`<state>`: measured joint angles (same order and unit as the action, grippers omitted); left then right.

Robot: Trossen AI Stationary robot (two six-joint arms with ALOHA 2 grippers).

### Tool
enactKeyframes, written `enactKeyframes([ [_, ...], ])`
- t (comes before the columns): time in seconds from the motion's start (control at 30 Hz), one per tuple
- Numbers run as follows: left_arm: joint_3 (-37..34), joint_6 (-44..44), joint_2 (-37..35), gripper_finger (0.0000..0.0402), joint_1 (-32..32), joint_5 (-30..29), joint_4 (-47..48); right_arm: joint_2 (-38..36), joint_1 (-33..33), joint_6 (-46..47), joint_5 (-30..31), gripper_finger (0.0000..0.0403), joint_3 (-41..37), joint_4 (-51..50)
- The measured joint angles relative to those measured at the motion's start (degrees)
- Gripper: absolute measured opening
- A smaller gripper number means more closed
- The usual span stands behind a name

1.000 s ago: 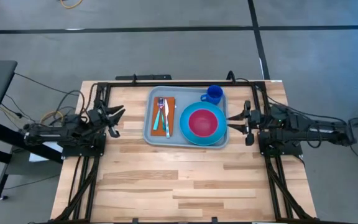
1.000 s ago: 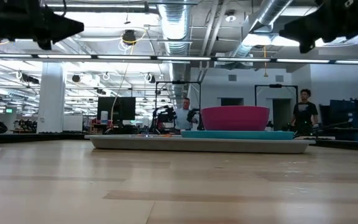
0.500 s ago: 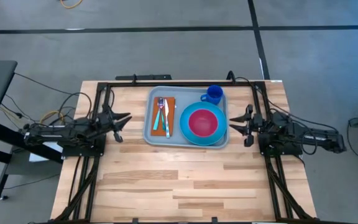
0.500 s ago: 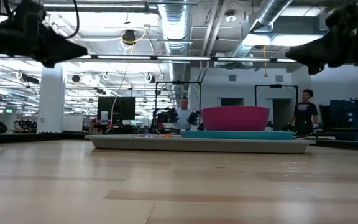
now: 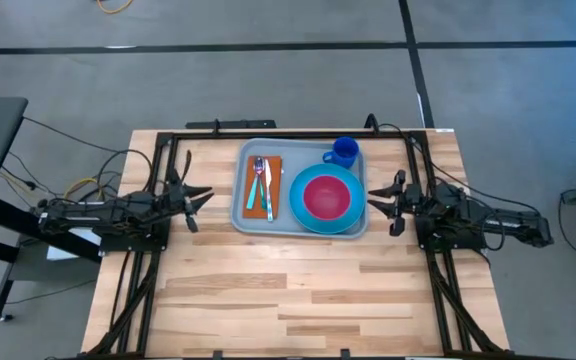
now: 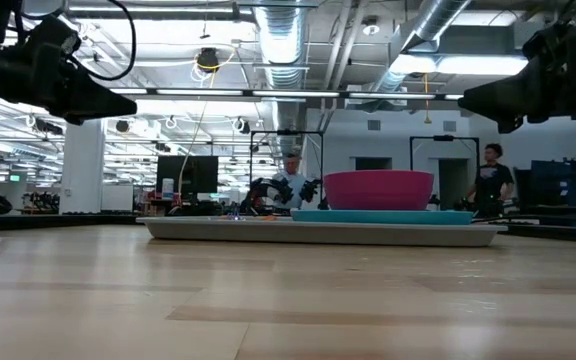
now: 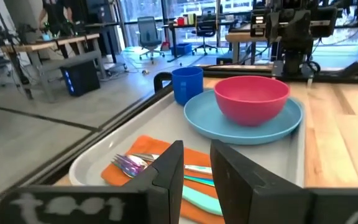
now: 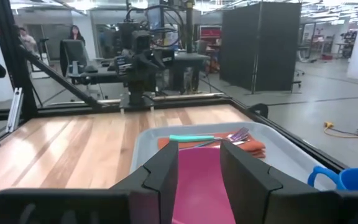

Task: Set up tray
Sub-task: Return to Home Position

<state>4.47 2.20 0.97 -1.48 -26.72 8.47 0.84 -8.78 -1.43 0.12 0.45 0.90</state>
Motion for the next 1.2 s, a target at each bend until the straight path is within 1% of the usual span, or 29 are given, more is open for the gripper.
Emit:
enactKeyframes([
  [0.1, 0.02, -1.55, 0.00, 0.0071, 0.00, 0.69, 0.19, -0.02, 0.02, 0.00, -0.02, 0.0112, -0.02, -0.01],
  [0.4, 0.02, -1.51, 0.00, 0.0071, 0.00, 0.55, 0.42, 0.00, 0.00, 0.00, -0.02, 0.0112, -0.04, -0.06],
  [0.6, 0.00, -7.41, 0.00, 0.0071, 0.00, 0.85, 0.48, 0.00, 0.00, 0.00, -0.04, 0.0112, -0.07, -0.08],
  [1.2, -0.07, -6.60, 0.00, 0.0071, 0.00, 0.85, 0.59, 0.00, 0.00, 0.00, -0.07, 0.0112, -0.11, -0.12],
])
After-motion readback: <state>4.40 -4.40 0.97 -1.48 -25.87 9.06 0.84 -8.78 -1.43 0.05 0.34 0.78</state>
